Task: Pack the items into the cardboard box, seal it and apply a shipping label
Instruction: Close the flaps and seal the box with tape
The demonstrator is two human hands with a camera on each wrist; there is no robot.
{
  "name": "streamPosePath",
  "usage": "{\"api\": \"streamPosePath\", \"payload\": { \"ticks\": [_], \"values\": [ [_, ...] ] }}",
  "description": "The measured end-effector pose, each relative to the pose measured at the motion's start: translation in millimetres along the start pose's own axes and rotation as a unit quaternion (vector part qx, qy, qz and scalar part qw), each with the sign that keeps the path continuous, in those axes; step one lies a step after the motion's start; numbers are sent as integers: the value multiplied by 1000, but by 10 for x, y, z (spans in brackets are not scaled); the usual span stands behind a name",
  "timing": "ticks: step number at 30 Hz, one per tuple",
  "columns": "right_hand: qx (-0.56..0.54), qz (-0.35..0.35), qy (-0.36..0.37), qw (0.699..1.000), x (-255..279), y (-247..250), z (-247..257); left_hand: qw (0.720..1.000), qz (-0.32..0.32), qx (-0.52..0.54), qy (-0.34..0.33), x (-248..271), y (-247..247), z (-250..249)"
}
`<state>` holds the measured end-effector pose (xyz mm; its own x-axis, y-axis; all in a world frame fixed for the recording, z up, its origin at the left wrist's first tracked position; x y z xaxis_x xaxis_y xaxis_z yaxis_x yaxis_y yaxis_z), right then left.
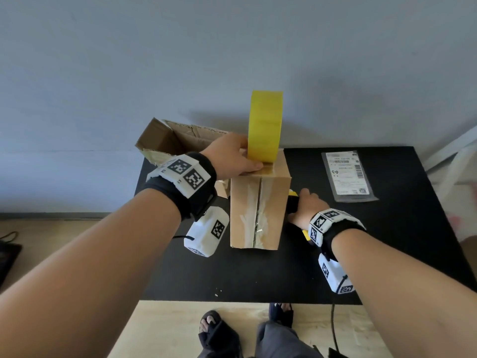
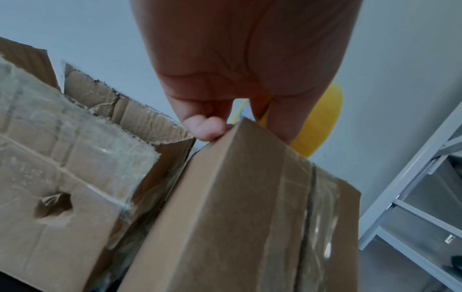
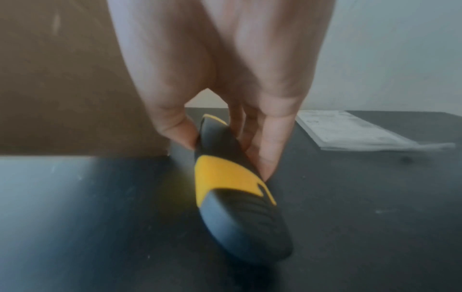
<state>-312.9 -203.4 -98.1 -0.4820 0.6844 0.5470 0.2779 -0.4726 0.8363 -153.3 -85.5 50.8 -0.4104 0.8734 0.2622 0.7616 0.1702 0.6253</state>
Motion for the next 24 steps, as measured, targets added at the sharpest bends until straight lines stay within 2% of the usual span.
{"api": "streamPosePath", "payload": {
  "ticks": [5,8,12,15,18,24],
  "values": [
    [-73,-6,-11,997,197,347,-113,999,13,35,5,80,-33,2],
    [-97,-50,-1,994,418,655,-188,997,27,78,1,154,-24,-32],
    [-129,-111,7,985,810,1078,-278,995,42,86,-21,236,-31,-61],
    [-154,-111,23,982,1094,1269,-298,996,35,75,-23,273,-45,-65],
    [-131,-88,52,986,1289,1349,-217,997,29,62,-29,298,-40,-71],
    [-72,-114,89,987,1366,1350,110,997,25,67,-34,329,-71,-51]
  ]
}}
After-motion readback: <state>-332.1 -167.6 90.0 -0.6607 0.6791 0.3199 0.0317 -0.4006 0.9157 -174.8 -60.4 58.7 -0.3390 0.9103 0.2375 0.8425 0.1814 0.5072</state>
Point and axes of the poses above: each hand's wrist, its own x-axis away from the middle knuckle, its own y-axis out of the back of the hand, z = x × y, the point moved 2 cm from there along -x, towards the middle knuckle, and after that the axes turned 6 degrees about x, right-handed, at the moved point
